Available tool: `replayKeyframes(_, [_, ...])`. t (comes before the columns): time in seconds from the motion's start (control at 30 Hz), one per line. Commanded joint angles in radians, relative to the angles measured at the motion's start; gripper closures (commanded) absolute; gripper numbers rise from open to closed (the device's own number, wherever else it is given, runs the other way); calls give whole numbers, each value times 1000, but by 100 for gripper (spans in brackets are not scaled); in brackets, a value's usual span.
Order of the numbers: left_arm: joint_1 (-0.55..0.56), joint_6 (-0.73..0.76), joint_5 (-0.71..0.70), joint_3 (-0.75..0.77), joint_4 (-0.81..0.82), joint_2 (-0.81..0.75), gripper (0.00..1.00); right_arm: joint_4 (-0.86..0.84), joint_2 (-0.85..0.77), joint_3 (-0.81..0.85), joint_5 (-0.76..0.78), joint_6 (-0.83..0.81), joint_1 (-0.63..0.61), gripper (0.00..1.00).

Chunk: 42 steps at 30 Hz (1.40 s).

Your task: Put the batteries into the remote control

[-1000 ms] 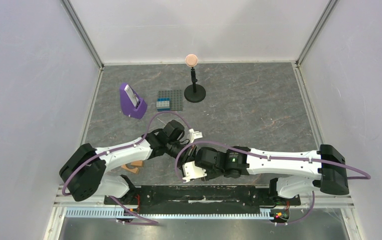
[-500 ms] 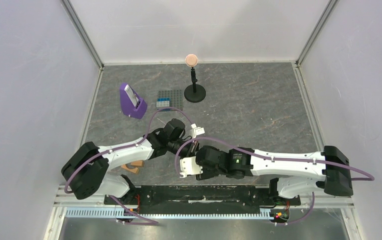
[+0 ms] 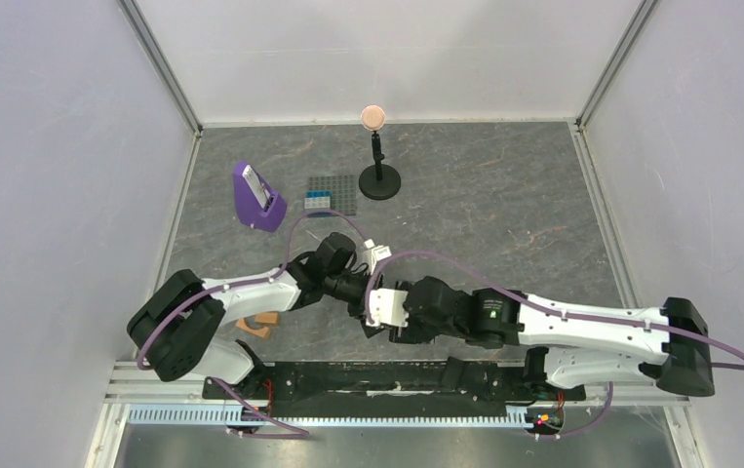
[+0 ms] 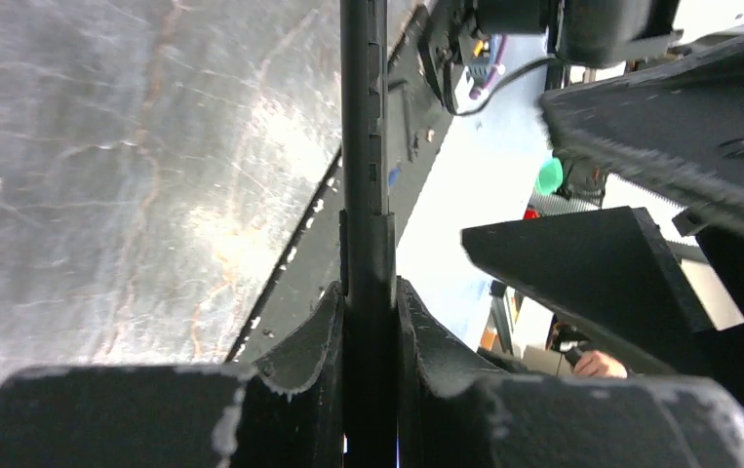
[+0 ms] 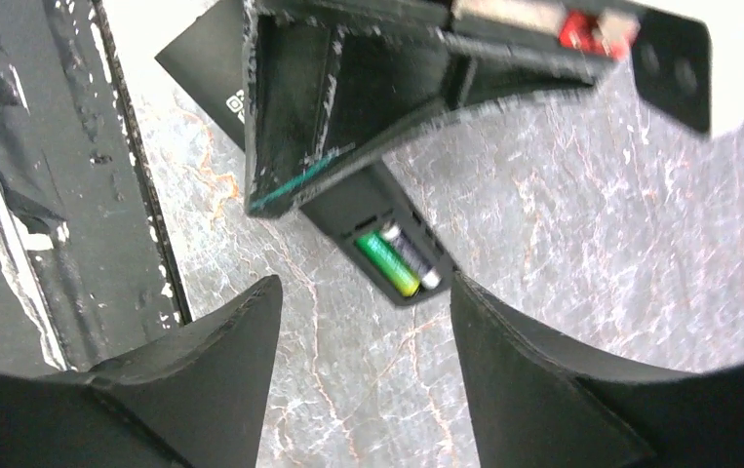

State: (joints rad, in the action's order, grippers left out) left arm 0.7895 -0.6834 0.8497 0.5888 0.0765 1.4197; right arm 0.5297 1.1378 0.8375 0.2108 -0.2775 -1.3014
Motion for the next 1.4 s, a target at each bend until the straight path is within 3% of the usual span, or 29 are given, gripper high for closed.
replayKeyframes(0.0, [-36, 3, -60, -1, 8, -3, 98, -64, -93, -33, 32, 211, 37, 29])
replayKeyframes(0.17, [-39, 10, -102, -4, -13, -2, 98, -46, -166, -103, 140, 584, 90, 28])
replayKeyframes(0.3, [-42, 3, -123, -18, -5, -3, 98, 58, -177, -167, 223, 907, 115, 36])
replayKeyframes(0.43, [-42, 12, -96, -27, 6, 2, 98, 119, -166, -243, 238, 1065, 140, 47])
replayKeyframes(1.03, [-27, 33, 24, 8, -3, 132, 95, 75, -166, -392, -51, 951, 182, 46])
replayKeyframes(1.37, [-21, 132, 48, 83, -188, 162, 86, 100, -162, -391, -125, 895, 185, 49])
